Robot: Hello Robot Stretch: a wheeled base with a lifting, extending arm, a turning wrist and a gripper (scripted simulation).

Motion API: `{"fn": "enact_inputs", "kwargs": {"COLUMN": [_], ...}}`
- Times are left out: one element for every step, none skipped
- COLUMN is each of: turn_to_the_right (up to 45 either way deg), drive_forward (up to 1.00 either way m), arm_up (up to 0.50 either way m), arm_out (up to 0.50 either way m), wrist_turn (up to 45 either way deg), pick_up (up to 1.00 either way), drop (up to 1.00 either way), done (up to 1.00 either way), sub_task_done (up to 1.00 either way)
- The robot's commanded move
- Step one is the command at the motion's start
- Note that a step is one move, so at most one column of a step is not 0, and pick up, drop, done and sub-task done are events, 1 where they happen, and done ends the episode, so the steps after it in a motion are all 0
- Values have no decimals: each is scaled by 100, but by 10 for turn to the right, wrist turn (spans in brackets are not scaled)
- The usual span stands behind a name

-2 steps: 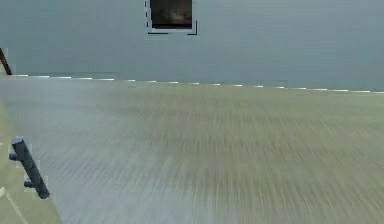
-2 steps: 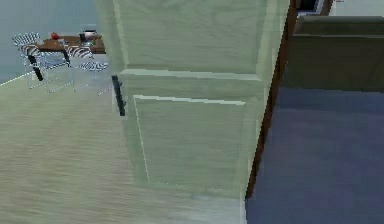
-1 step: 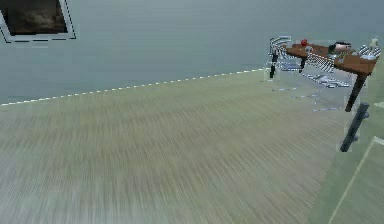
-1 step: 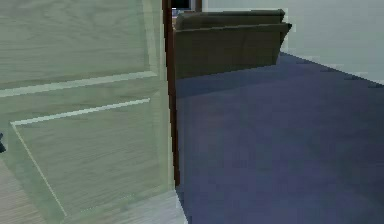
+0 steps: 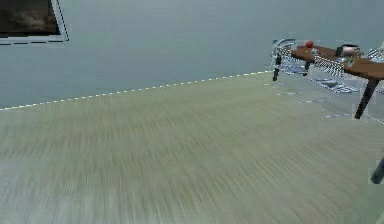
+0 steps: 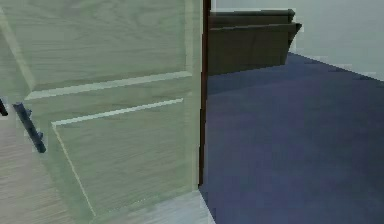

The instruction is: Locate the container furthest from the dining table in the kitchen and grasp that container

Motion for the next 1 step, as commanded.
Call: {"fn": "enact_inputs", "kwargs": {"turn_to_the_right": [-30], "drive_forward": [0], "arm_up": [0], "arm_out": [0], "wrist_turn": [0], "pick_up": [0], "drop": [0], "done": [0], "sub_task_done": [0]}}
